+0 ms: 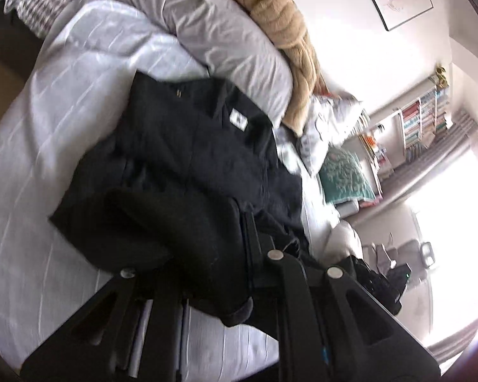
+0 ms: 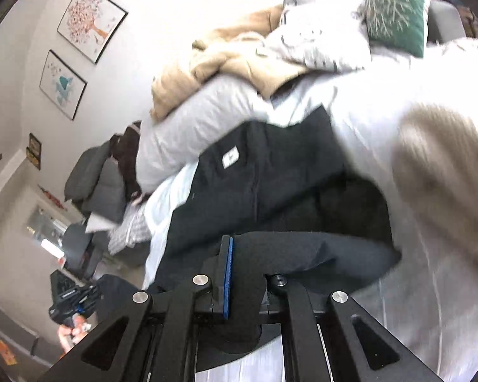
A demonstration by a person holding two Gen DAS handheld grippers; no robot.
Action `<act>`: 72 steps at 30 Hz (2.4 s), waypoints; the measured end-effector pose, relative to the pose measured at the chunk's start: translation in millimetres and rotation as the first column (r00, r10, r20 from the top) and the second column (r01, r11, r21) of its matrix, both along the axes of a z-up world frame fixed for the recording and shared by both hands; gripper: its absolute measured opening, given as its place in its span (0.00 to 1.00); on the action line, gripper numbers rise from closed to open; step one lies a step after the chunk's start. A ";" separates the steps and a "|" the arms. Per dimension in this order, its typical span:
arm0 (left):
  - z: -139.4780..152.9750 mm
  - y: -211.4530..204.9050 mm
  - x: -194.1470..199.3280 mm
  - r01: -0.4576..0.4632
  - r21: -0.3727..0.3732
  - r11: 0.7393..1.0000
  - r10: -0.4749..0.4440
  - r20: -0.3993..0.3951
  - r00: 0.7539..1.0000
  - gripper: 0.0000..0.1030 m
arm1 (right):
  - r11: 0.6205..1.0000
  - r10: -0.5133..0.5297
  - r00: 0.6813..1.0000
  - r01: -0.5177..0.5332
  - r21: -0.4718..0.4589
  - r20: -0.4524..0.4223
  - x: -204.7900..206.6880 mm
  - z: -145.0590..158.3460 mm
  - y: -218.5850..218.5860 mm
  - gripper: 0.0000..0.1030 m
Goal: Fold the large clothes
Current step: 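Lower the folded coat onto the bed with both grippers and release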
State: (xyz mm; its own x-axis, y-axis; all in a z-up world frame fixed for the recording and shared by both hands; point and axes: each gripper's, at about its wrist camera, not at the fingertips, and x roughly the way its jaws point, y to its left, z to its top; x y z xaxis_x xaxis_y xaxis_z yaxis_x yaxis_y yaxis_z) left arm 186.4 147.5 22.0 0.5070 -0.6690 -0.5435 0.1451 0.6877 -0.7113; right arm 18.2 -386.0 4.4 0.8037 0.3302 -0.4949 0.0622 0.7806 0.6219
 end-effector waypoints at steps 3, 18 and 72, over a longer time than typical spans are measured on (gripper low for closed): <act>11.4 -6.8 37.1 -0.025 0.024 0.999 0.025 0.019 1.000 0.14 | 0.999 -0.037 0.999 0.037 -0.032 0.000 28.0 8.1 -13.6 0.08; -38.9 -65.2 248.3 -0.118 0.221 0.968 0.110 0.050 0.993 0.14 | 0.981 -0.137 0.990 0.131 -0.145 -0.031 247.9 -4.8 -65.7 0.08; -127.9 -59.0 343.2 -0.346 0.525 0.778 0.212 0.299 0.931 0.07 | 0.755 -0.369 0.930 0.308 -0.579 0.014 384.9 -84.9 -94.5 0.06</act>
State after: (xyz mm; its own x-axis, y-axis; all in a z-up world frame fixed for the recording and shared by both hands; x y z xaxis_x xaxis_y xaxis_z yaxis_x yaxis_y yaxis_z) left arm 529.6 88.5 -105.9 0.7687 -0.0913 -0.6330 -0.0165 0.9866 -0.1623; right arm 403.2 -480.5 -80.5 0.7482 -0.3154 -0.5837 0.4245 0.9037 0.0557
